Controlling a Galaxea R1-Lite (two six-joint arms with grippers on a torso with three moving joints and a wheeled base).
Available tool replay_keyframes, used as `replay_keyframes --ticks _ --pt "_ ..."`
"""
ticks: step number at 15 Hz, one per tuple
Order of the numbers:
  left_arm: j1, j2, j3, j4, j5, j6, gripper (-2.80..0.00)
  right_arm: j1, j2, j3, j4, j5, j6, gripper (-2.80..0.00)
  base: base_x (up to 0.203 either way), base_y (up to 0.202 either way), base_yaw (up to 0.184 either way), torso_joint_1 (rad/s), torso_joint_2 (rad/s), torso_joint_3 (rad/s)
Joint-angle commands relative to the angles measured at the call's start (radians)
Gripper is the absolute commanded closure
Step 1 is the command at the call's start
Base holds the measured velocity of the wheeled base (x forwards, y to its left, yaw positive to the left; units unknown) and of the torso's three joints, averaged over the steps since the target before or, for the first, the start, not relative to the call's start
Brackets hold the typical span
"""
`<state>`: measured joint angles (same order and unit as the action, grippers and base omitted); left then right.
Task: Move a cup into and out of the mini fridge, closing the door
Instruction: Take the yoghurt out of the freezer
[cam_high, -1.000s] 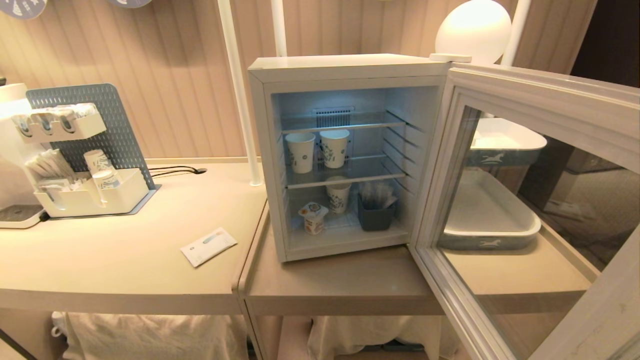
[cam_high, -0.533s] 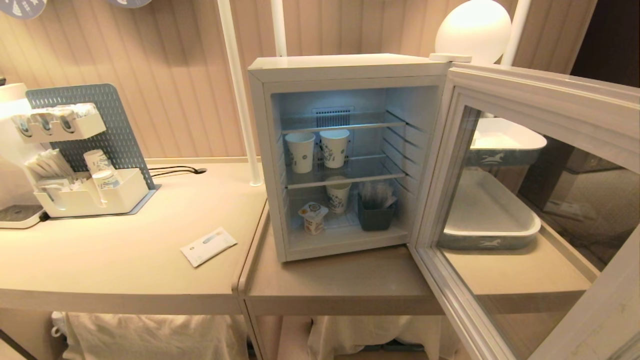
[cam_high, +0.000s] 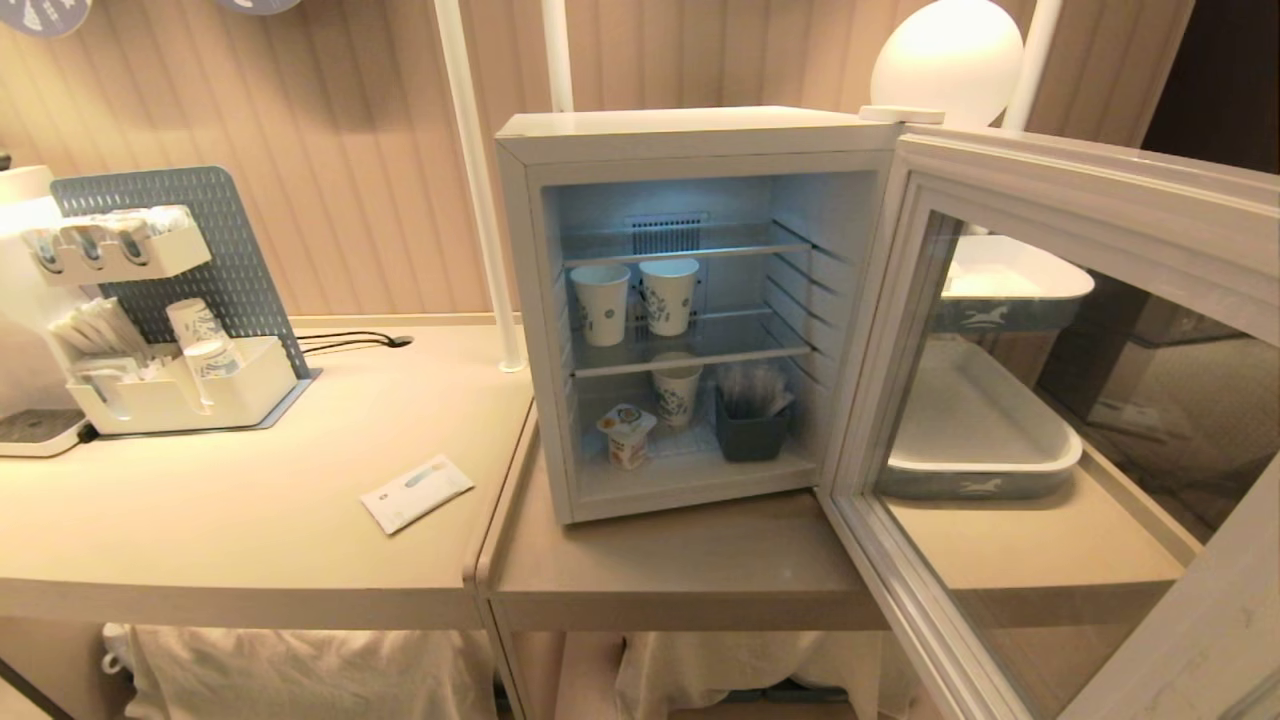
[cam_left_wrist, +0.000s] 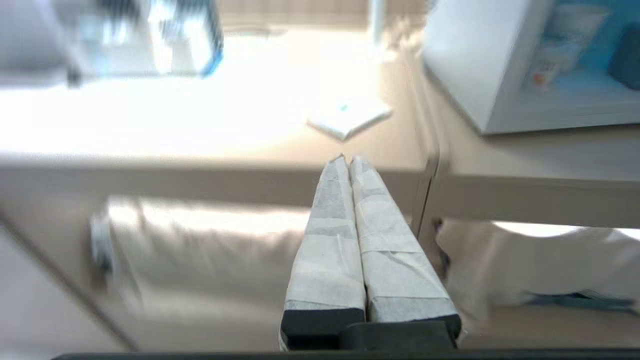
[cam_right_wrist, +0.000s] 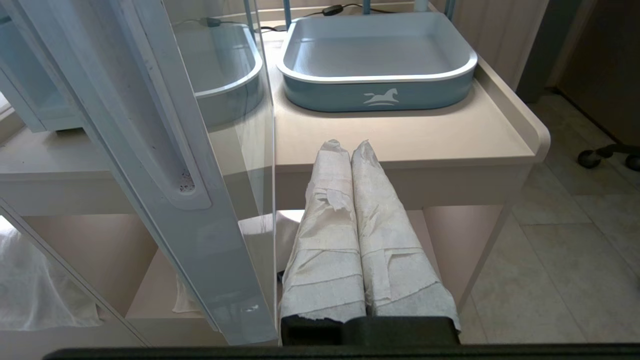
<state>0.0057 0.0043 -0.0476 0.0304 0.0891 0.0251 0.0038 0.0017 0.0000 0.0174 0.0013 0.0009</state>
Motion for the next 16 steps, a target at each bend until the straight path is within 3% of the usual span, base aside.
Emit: replay_keyframes --ticks 1,2,8,16 --pt "0.001 -0.003 0.045 -0.039 -0.09 0.059 0.0 0.001 0.001 0.0 0.001 0.0 -0.001 0.0 0.0 0.0 0.0 0.0 0.0 0.0" --pt "0.0 -0.004 0.036 0.03 -0.1 0.065 0.0 0.001 0.001 0.0 -0.001 0.0 -0.001 0.0 0.0 0.0 0.0 0.0 0.0 0.0" --pt "0.0 -0.004 0.048 -0.024 -0.083 -0.021 0.0 0.001 0.001 0.0 -0.001 0.0 -0.001 0.0 0.0 0.0 0.0 0.0 0.0 0.0" --pt "0.0 -0.004 0.048 -0.023 -0.083 -0.022 0.0 0.001 0.001 0.0 -0.001 0.0 -0.002 0.0 -0.023 0.0 -0.001 0.003 0.0 0.0"
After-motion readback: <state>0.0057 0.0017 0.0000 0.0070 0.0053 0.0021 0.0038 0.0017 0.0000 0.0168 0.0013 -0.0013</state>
